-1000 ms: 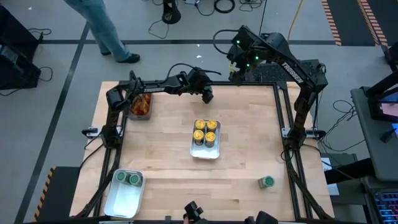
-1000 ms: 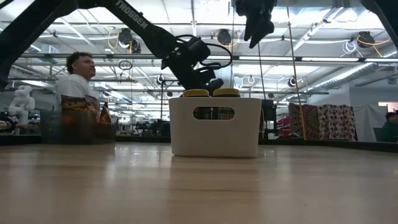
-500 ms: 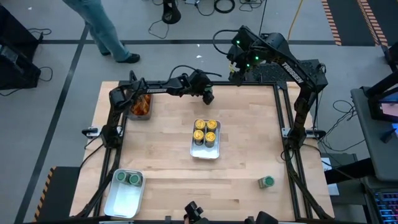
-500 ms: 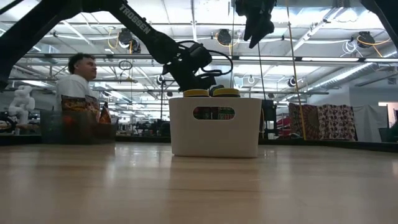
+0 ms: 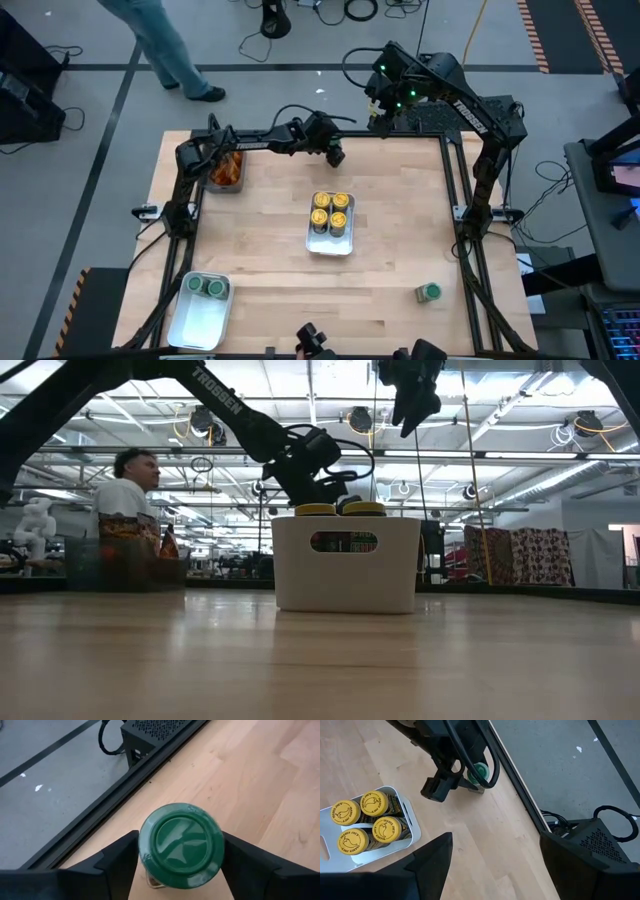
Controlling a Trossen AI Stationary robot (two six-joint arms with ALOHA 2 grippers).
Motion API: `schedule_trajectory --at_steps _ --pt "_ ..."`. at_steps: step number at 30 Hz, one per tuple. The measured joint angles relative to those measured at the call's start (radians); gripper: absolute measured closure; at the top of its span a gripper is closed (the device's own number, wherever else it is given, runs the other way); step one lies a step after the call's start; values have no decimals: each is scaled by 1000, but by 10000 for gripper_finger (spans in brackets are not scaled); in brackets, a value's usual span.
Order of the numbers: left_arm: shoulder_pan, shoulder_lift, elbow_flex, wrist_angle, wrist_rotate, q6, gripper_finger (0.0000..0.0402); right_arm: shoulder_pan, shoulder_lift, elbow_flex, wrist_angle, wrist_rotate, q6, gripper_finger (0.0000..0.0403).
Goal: Sort spices by type
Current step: Put the top green spice bottle into the bottom white bin
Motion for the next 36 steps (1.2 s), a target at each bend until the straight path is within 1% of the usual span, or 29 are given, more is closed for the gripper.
schedule_trajectory --at_steps 2,5,6,13,16,19,22,26,30,36 --pt "0 0 0 -11 -6 0 157 0 0 0 0 0 0 122" --pt "0 0 0 -16 -7 1 191 0 0 0 0 0 0 122" --pt "0 0 0 -14 -7 1 197 0 0 0 0 0 0 122" --pt "0 0 0 -13 -3 2 197 0 0 0 0 0 0 122" --pt "0 -4 0 -17 33 7 197 0 0 0 0 0 0 122" --pt "0 -34 -2 -43 61 31 197 0 0 0 0 0 0 122" --pt "-4 -89 -2 -71 69 81 197 0 0 0 0 0 0 122" --pt "-4 -171 -2 -124 133 132 197 0 0 0 0 0 -7 122" --pt "-2 -278 -1 -160 224 140 197 0 0 0 0 0 -9 122" --pt "-1 -462 -1 -283 303 142 197 0 -2 0 0 0 -24 122"
